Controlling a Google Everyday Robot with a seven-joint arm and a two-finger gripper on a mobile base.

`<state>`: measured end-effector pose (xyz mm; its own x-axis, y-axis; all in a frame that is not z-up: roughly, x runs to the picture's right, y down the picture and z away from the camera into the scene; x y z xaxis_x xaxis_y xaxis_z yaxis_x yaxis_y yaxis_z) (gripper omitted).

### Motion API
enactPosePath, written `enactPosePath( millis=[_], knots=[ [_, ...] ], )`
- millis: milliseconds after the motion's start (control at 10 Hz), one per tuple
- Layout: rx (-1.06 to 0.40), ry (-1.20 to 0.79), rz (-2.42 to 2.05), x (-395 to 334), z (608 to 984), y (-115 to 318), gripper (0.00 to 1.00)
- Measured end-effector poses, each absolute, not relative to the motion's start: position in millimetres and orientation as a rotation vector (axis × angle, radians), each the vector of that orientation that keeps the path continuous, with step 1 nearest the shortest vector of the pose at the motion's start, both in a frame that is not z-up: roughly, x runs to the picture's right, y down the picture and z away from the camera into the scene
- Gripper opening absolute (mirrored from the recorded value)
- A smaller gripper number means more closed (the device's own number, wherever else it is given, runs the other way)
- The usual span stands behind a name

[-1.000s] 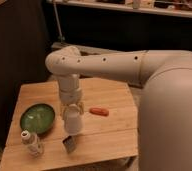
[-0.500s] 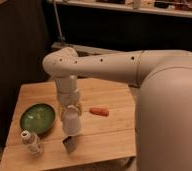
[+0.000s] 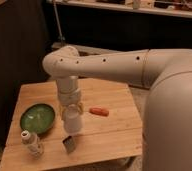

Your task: Place the ceramic cup over the eraser

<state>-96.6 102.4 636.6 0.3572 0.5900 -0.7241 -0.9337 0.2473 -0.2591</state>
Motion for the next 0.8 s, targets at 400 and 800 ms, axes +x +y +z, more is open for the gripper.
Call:
enactPosePath(
  millis=[400, 800],
  knots=[
    [-0.871, 0.496, 1.091, -94, 631, 102, 0.0],
    [-0.977, 0.572, 0.978, -98, 624, 111, 0.0]
  ],
)
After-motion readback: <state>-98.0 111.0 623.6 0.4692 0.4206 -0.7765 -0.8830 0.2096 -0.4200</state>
